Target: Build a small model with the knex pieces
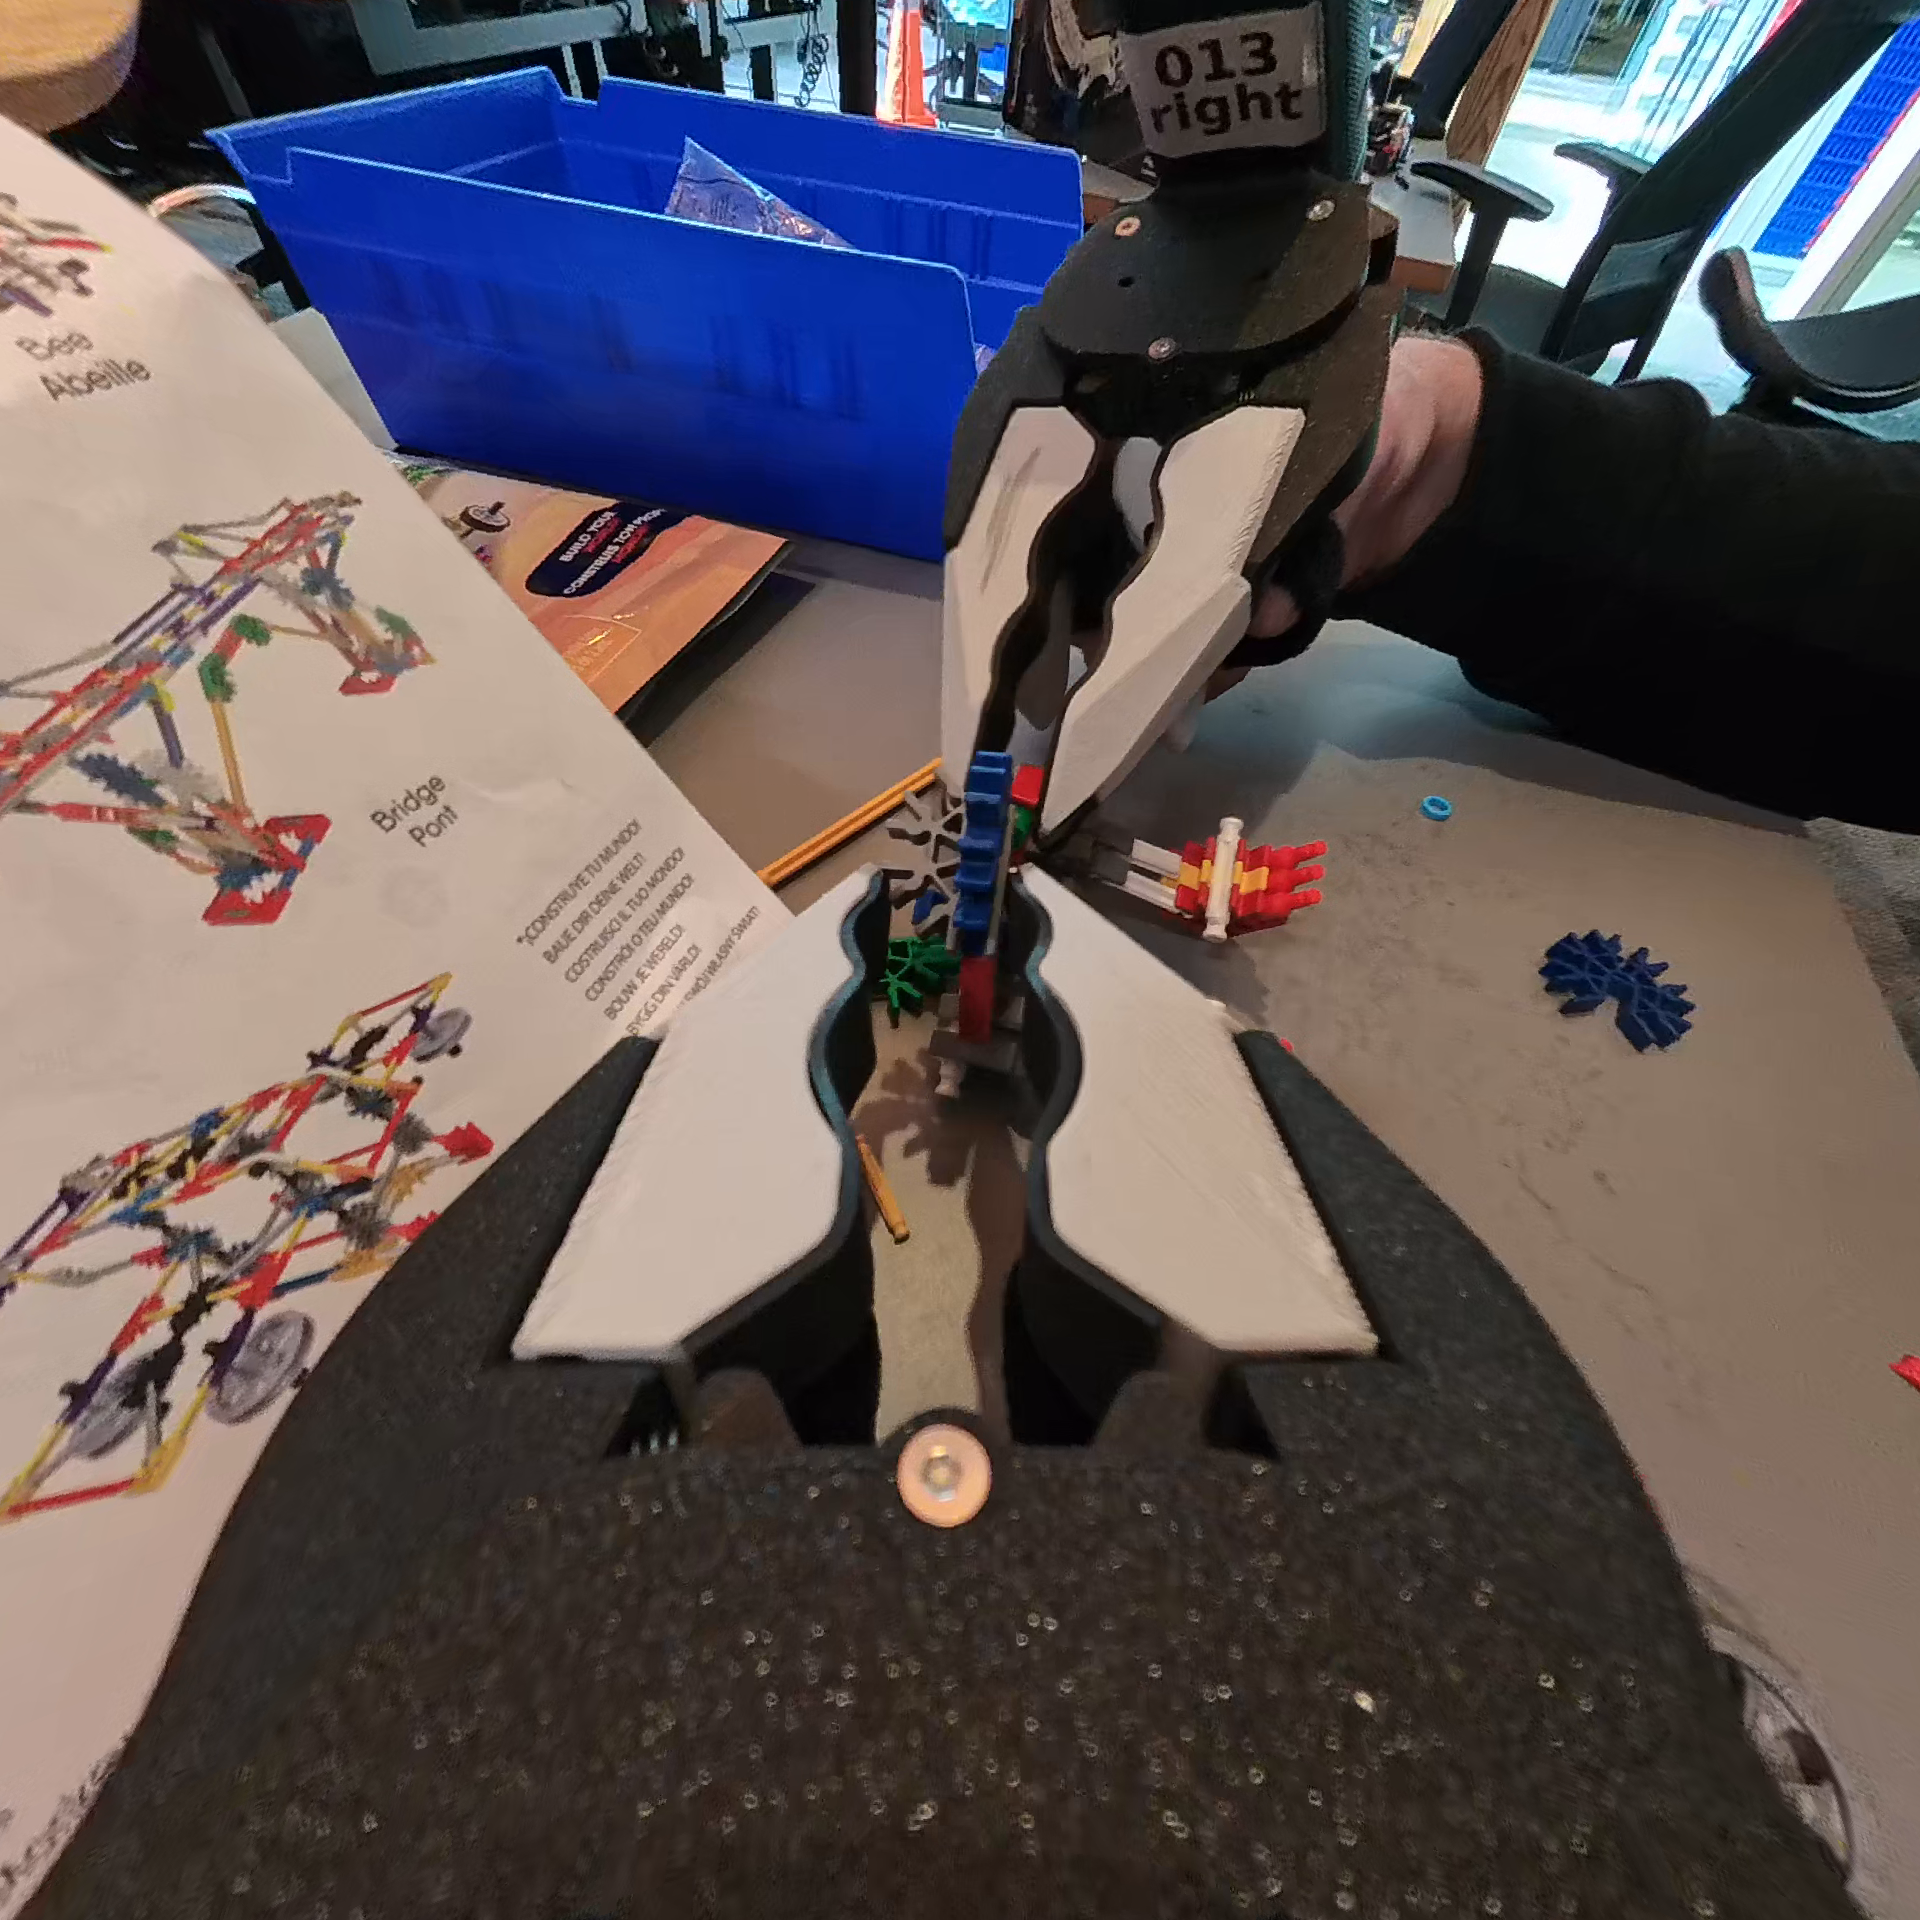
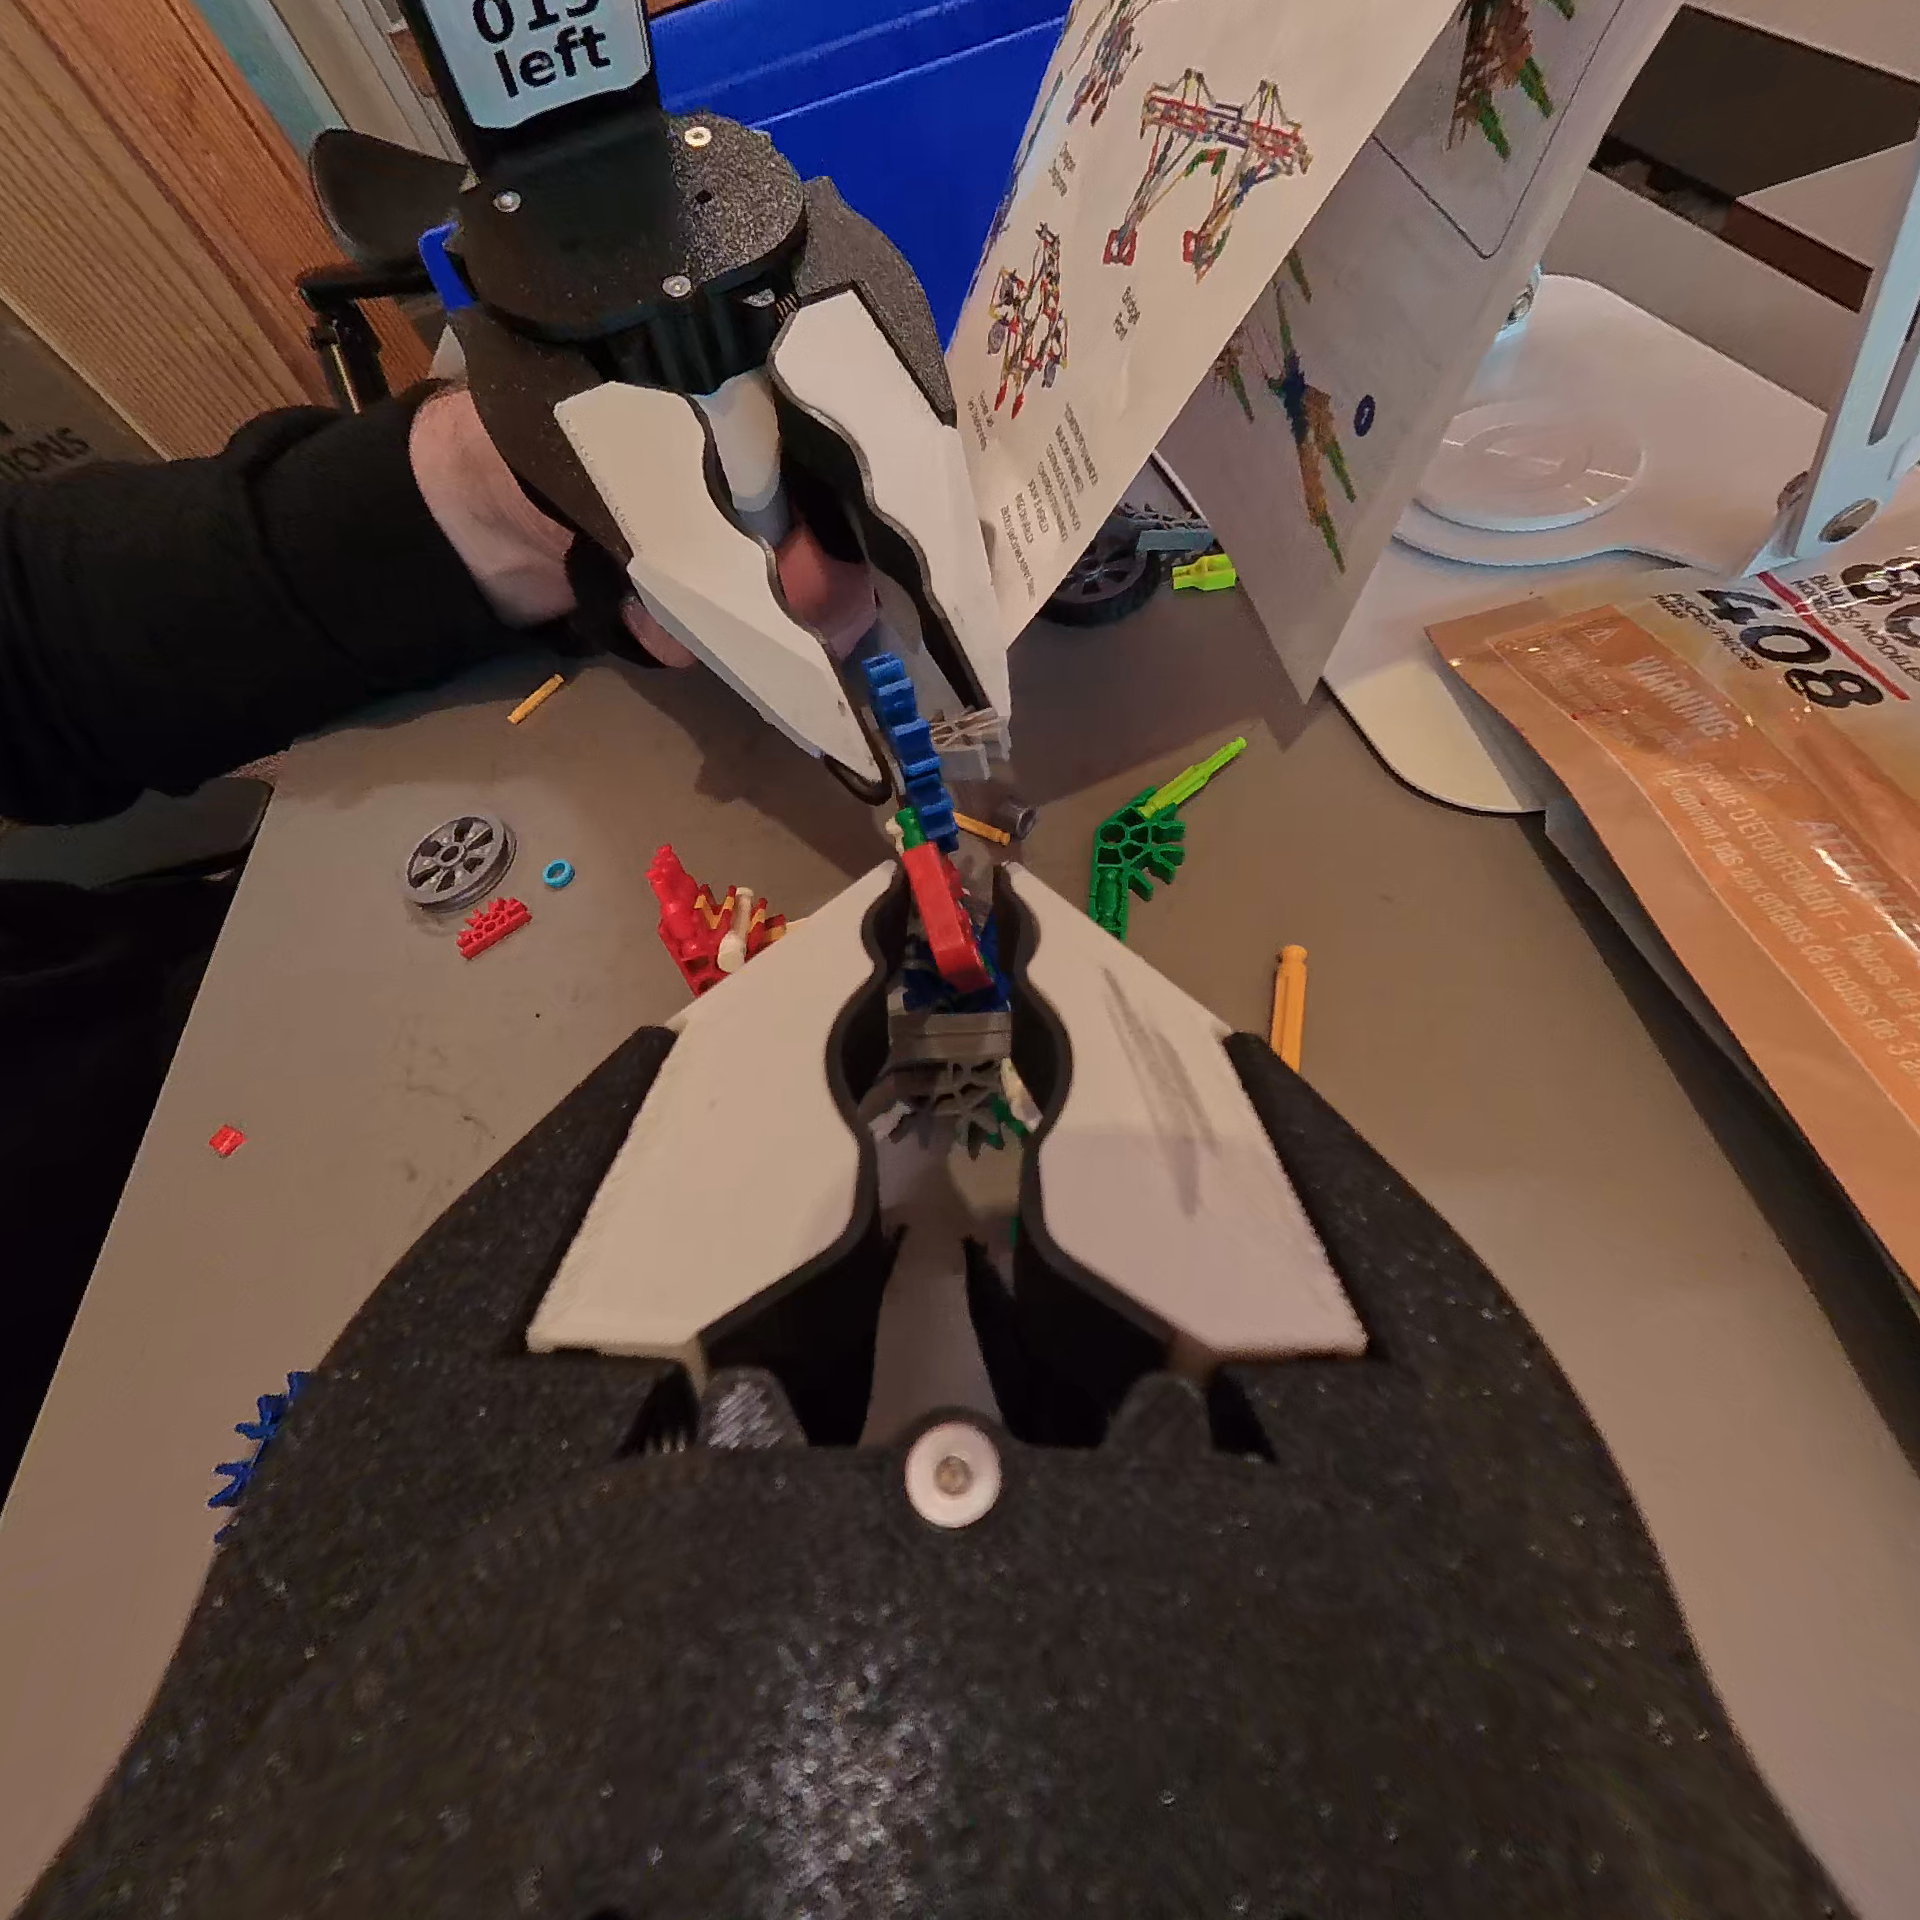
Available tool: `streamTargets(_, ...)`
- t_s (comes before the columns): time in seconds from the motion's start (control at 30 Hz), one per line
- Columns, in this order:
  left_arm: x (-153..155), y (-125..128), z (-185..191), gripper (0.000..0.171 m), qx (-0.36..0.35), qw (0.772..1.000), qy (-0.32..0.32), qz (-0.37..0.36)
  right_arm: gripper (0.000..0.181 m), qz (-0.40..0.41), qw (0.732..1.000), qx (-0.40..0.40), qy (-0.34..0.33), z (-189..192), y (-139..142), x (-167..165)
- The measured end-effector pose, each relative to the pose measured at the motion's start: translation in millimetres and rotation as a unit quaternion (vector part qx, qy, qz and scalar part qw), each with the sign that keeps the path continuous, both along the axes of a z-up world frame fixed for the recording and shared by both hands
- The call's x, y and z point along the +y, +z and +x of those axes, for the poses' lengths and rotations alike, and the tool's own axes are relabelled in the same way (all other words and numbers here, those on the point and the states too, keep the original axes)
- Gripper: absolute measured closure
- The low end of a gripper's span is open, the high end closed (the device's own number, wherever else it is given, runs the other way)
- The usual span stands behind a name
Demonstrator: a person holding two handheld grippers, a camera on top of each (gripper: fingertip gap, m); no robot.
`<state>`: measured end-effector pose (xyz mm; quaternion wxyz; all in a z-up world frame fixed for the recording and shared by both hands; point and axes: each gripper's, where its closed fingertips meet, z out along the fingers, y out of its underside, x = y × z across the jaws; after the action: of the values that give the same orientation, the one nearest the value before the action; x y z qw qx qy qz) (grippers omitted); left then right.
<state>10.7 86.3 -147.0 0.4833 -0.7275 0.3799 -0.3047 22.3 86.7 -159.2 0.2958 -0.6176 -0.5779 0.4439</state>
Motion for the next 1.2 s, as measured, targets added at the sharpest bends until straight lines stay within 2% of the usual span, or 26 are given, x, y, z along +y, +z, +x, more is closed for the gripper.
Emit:
streamTargets(0.1, 1.6, 0.4, 0.8, 0.148, -0.016, 1.0, 0.003, -0.02, 0.172, -0.006, 1.0, 0.003, 0.004, 0.4, 1.0, -1.2)
streamTargets(0.2, 6.1, -1.1, -1.0, 0.135, -0.018, 0.999, 0.016, -0.025, 0.173, -0.024, 1.0, 0.007, 0.002, 0.1, 1.4, 0.0)
streamTargets(0.33, 8.2, -3.8, -6.1, 0.127, -0.005, 0.999, 0.029, -0.031, 0.175, -0.041, 0.999, 0.02, -0.007, 2.1, 2.9, 6.4)
streamTargets(0.47, 6.9, -10.8, -6.4, 0.128, 0.01, 0.999, 0.026, -0.039, 0.175, -0.053, 0.998, 0.038, -0.012, 3.3, 9.6, 9.6)
streamTargets(0.77, 6.6, -18.5, -2.3, 0.128, 0.031, 0.998, 0.022, -0.041, 0.176, -0.069, 0.997, 0.035, -0.027, 2.4, 5.1, 16.1)
streamTargets(0.97, 5.4, -18.5, -1.5, 0.128, 0.026, 0.998, 0.019, -0.047, 0.176, -0.033, 0.998, 0.057, -0.022, 0.7, 15.5, 14.2)
streamTargets(1.2, 1.9, -17.8, 1.6, 0.125, 0.049, 0.999, 0.007, -0.015, 0.175, -0.026, 0.998, 0.057, -0.003, 0.5, 16.3, 6.9)
